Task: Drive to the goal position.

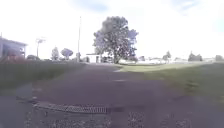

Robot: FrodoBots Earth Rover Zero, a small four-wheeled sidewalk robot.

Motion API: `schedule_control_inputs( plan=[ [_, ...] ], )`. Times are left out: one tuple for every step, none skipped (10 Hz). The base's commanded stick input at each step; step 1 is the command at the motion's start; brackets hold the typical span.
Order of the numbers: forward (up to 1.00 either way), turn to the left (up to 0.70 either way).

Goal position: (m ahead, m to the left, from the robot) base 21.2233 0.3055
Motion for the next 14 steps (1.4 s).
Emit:
schedule_control_inputs(
  plan=[
    [0.70,0.00],
    [0.70,0.00],
    [0.70,0.00],
    [0.70,0.00],
    [0.70,0.00],
    [0.70,0.00],
    [0.70,0.00],
    [0.70,0.00],
    [0.70,0.00],
    [0.70,0.00],
    [0.70,0.00],
    [0.70,0.00],
    [0.70,0.00],
    [0.70,0.00]
  ],
)
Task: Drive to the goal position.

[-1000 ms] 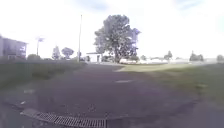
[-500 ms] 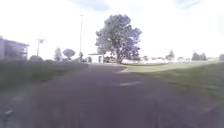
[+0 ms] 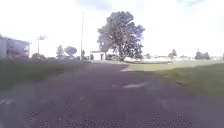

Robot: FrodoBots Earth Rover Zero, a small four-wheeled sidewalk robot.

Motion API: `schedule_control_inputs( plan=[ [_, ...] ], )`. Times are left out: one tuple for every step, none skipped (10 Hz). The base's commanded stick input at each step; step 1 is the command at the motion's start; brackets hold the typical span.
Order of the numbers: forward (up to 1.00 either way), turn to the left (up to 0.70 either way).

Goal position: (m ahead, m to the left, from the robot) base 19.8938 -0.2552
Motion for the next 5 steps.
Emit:
schedule_control_inputs(
  plan=[
    [0.70,0.00],
    [0.70,0.00],
    [0.70,0.00],
    [0.70,0.00],
    [0.70,0.00]
  ],
)
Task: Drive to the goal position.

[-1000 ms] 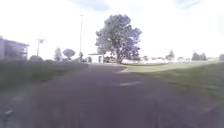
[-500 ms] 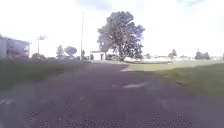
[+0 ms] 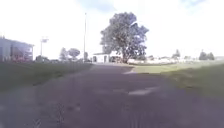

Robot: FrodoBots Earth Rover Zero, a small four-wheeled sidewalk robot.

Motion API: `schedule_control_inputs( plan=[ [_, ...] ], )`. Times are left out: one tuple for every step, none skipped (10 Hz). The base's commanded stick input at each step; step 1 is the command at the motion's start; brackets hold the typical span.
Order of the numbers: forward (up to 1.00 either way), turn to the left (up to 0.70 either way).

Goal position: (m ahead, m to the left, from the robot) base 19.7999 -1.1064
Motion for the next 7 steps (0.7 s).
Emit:
schedule_control_inputs(
  plan=[
    [0.70,0.00],
    [0.70,0.00],
    [0.70,0.00],
    [0.70,0.00],
    [0.70,0.00],
    [0.70,0.00],
    [0.70,0.00]
  ],
)
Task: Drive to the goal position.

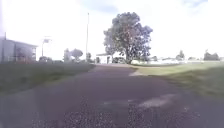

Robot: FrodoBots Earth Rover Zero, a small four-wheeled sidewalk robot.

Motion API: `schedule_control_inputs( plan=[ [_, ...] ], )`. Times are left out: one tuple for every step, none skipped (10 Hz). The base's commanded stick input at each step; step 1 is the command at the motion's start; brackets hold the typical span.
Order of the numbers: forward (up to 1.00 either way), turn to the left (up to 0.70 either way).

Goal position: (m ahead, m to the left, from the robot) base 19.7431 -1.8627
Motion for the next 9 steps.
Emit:
schedule_control_inputs(
  plan=[
    [0.70,0.00],
    [0.70,0.00],
    [0.70,-0.01],
    [0.70,-0.06],
    [0.70,-0.11],
    [0.70,-0.23],
    [0.70,-0.23],
    [0.70,-0.23],
    [0.70,-0.22]
  ],
)
